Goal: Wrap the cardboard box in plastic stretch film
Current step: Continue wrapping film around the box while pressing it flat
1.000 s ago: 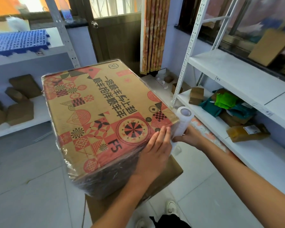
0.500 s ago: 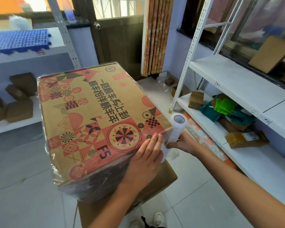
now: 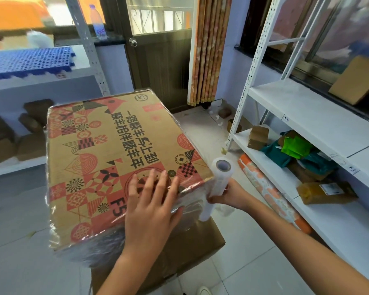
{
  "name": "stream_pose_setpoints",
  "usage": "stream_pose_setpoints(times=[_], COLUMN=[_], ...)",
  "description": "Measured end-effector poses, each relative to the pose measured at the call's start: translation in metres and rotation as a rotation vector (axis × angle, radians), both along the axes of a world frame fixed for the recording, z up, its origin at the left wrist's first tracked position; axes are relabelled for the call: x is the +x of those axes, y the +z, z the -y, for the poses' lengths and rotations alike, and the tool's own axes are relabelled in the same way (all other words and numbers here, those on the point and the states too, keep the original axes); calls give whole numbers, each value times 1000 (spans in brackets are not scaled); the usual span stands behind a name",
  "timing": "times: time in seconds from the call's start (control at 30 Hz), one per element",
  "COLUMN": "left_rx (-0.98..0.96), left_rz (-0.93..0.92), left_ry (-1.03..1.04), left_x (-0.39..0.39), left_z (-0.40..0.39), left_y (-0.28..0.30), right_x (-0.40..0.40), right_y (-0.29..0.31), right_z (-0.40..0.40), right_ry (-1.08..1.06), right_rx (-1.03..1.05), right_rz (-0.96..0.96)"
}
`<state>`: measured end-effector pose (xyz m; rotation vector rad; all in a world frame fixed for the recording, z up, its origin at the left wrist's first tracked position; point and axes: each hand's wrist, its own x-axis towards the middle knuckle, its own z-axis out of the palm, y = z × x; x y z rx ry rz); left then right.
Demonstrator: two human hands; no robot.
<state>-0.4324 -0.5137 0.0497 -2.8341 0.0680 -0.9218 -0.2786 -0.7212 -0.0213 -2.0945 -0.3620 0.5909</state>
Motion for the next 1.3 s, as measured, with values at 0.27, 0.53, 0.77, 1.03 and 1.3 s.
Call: stream_pose_setpoints(times=[0.27,0.53,0.77,1.03,1.3], left_rx=[4,-22,-69,8,14], left_rz=[115,103,134,101,155], left_ry=[-132,-167,-217,-303,-354], left_x=[2,-3,-8,-6,-5], left_z=[-15,-24,-31,-38,-55], left_y=[-3,-2,0,7,6], right_x=[-5,-9,-13,-16,-20], right_y=[-1,-2,-6,-5,-5], right_z=[-1,-3,-3,-3,-12], right_ry=[38,87,133,128,100], right_rx=[72,62,76,87,99], right_rz=[8,-5,-16,1,17])
